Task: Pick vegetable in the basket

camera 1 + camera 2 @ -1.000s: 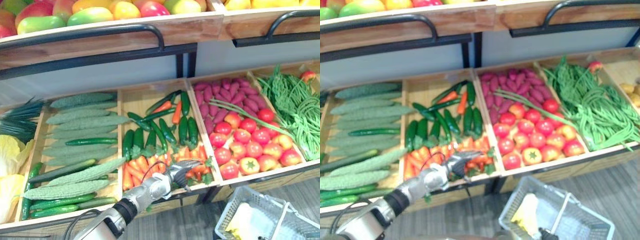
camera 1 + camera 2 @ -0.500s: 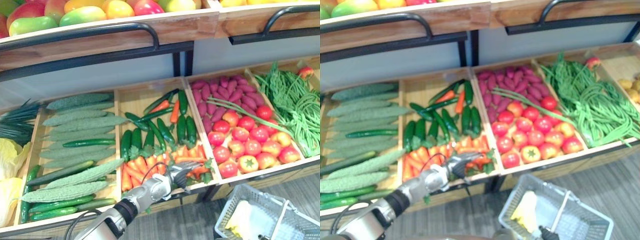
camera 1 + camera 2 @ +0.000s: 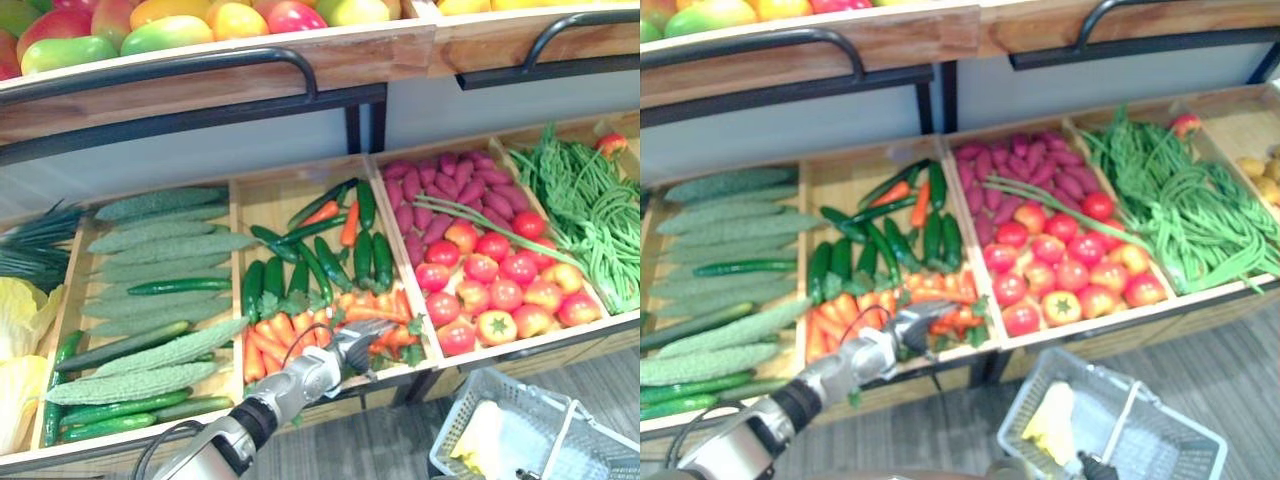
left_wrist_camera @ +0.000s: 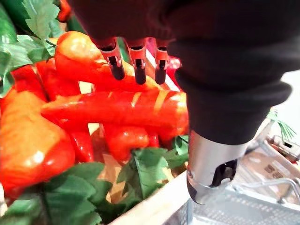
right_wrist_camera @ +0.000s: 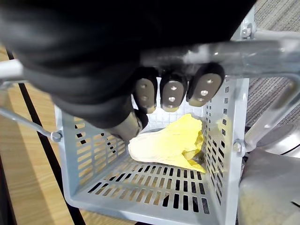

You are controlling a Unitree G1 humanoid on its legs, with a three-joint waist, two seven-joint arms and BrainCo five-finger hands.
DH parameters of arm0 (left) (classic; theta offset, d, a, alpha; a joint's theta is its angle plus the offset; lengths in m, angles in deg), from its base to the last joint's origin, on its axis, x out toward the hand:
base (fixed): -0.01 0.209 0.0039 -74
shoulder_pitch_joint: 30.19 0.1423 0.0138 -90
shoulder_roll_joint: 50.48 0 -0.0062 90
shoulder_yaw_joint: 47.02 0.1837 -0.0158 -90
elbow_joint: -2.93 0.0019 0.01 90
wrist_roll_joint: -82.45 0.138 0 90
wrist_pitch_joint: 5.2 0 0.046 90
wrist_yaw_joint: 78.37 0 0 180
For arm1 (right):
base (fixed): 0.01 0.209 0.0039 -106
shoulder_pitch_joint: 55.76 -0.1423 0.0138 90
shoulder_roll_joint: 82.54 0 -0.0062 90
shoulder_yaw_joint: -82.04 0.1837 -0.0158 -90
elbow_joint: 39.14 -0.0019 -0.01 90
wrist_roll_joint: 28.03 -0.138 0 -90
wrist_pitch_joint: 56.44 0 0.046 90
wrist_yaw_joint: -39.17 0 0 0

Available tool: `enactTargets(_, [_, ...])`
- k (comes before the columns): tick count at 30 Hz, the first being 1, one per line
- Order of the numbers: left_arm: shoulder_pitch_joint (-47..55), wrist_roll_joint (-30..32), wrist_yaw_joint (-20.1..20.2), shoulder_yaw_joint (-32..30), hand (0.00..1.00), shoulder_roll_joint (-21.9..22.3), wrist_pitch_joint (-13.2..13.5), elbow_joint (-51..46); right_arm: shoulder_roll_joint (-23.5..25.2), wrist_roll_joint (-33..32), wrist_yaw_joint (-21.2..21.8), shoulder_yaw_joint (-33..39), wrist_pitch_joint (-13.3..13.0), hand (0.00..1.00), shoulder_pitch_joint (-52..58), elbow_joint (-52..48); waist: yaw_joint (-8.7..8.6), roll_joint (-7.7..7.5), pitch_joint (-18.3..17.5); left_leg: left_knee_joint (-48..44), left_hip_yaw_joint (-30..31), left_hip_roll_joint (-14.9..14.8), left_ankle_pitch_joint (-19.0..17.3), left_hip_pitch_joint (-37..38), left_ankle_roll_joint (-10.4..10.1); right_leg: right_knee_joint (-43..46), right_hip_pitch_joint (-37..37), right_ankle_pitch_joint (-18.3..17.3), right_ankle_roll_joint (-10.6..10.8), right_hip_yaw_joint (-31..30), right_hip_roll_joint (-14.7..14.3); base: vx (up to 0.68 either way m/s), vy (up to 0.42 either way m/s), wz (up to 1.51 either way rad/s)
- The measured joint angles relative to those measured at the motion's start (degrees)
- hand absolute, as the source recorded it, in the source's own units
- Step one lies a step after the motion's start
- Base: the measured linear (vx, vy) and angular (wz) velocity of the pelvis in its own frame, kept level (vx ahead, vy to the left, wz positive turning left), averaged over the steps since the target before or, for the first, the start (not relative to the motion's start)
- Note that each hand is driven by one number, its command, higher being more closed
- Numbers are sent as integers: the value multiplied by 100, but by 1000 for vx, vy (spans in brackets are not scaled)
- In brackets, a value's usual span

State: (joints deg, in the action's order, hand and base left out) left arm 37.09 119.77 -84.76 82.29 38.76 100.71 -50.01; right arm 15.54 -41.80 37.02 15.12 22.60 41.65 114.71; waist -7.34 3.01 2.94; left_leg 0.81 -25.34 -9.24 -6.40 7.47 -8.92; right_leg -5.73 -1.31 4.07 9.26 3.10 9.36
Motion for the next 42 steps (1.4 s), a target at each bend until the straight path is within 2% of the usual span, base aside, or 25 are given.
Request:
enactTargets(7, [0, -3, -131, -180, 0, 114, -155, -1, 0, -1, -18, 2, 1, 100, 1, -1, 4, 18, -12, -8, 51, -12, 0, -27, 0, 0, -2, 9, -12, 30, -8, 0, 0, 2])
enactTargets(15, [1, -10, -134, -370, 0, 278, -157, -39, 0, -4, -18, 10, 3, 100, 2, -2, 19, 18, -13, -7, 55, -13, 0, -27, 0, 0, -1, 11, -12, 32, -8, 0, 0, 0])
enactTargets(35, [1, 19, -147, -345, 0, 291, -157, -13, 1, -7, -18, 8, 4, 100, -21, -1, 0, 15, -11, -4, 70, -14, 0, -94, 1, -12, -57, 26, -17, 35, -17, 0, 0, 0])
enactTargets(39, [-28, 382, -302, -360, 0, 342, -302, 433, 1, -8, -33, -34, 4, 100, -39, 5, -20, 10, -8, -4, 71, -13, 0, -112, 1, -18, -76, 31, -23, 32, -17, 0, 0, -1])
enactTargets(42, [-86, 518, -582, -382, 0, 445, -499, 773, 1, -9, -51, -114, 6, 100, -99, 9, -18, -14, 5, -5, 57, -6, 2, -181, 3, -22, -168, 66, -35, 2, -19, -28, -36, -5])
